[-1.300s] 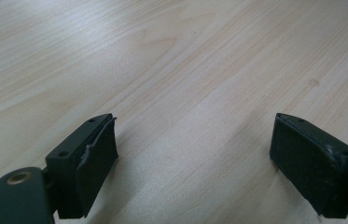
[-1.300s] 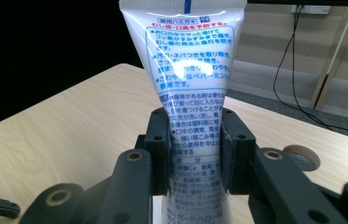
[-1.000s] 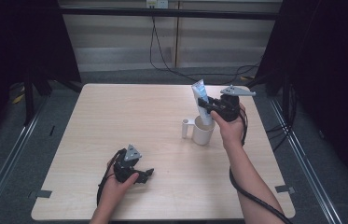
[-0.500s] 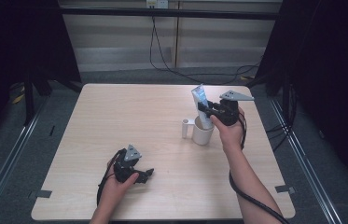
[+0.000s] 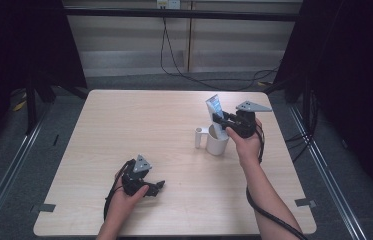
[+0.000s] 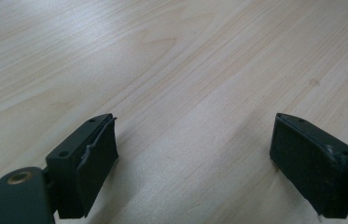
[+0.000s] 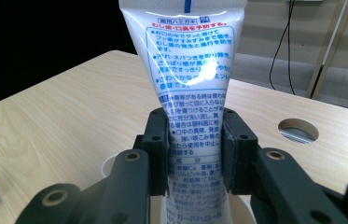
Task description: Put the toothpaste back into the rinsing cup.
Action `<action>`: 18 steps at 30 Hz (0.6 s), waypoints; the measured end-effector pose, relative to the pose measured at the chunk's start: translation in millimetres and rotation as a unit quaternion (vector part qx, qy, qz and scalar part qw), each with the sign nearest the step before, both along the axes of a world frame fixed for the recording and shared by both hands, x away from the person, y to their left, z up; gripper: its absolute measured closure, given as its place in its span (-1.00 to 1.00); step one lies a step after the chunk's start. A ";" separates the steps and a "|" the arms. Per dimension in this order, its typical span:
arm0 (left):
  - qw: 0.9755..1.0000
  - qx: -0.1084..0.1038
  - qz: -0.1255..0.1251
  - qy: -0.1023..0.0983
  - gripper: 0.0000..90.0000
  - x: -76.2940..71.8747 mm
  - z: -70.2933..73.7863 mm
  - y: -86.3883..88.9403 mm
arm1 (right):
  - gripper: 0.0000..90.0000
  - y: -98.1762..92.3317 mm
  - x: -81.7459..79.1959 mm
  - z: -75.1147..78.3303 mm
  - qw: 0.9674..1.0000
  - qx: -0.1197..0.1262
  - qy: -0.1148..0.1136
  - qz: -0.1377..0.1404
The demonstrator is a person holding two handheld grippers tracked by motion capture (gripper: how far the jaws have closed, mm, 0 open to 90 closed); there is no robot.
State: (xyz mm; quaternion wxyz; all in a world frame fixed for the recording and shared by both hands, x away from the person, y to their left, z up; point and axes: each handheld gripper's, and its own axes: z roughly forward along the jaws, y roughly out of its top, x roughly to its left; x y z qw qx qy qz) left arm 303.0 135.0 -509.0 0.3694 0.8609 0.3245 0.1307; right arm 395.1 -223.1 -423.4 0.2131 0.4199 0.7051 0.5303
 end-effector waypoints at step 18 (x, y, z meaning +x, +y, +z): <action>1.000 -0.001 0.002 0.000 -0.68 -0.4 -0.1 0.3 | 0.48 -1.2 -3.2 -4.8 1.000 -0.013 0.001 0.001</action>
